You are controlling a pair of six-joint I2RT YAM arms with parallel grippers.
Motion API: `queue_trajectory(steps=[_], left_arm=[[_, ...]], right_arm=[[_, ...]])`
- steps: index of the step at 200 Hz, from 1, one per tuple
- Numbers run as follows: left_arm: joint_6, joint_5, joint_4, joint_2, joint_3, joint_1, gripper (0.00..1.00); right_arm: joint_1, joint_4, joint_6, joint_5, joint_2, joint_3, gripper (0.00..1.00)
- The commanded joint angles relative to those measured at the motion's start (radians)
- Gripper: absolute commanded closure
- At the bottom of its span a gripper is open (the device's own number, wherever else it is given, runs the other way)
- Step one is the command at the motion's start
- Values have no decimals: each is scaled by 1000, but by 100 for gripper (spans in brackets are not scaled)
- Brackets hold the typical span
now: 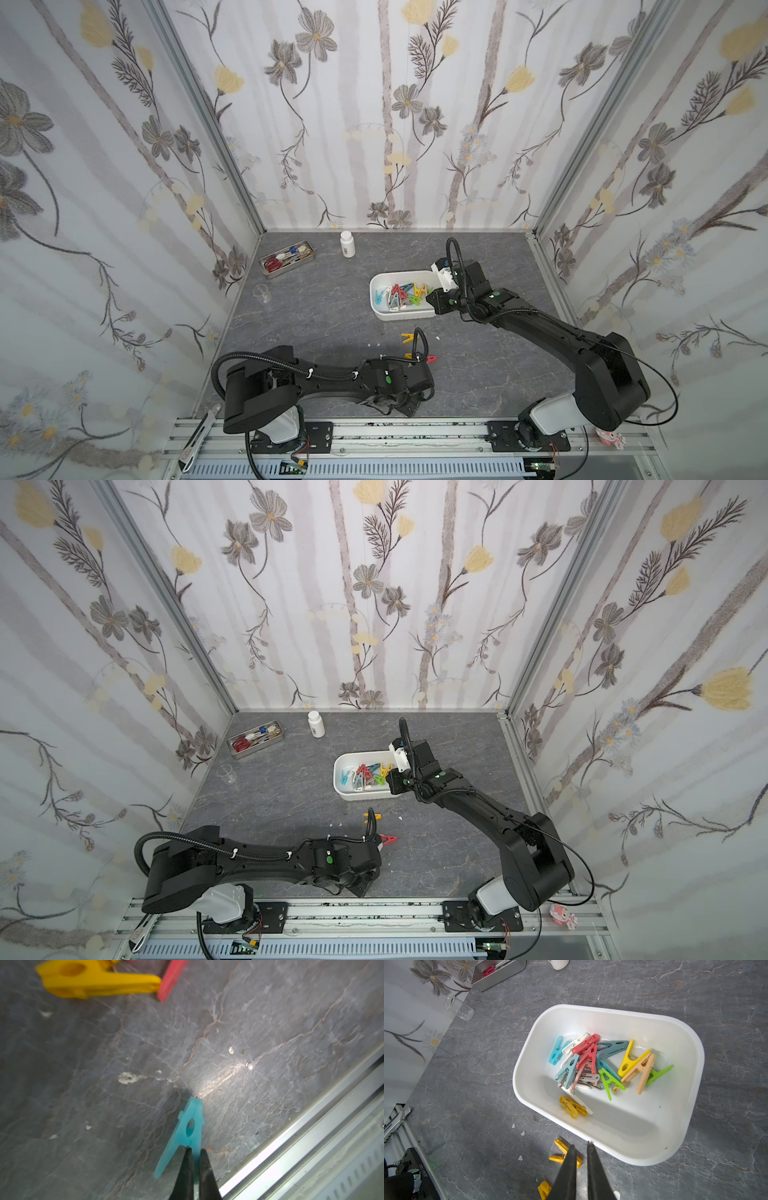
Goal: Put the clothespins into the storage box
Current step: Pick up the clothespin from the center of the board, then place the clothespin in the storage box.
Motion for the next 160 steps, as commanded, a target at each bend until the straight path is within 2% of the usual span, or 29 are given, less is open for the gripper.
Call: queue_trajectory(steps=[1,36,76,118,160], left_arm=[[-39,62,63,-65,-28,57,96],[-42,127,115,-146,-33,192,96],[5,193,185,-167,22,366,96],[69,259,263,-73,143,511,96],[122,281,301,76,282,573,97]], right_arm=[[0,30,1,23,-16,-3,86],[-4,28,0,48,-42,-20,86],[-6,17,0,52,-77,-20,87],[-3,-25,-1,48,-101,-24,87],[-4,-75,-10,86,-153,-84,87]])
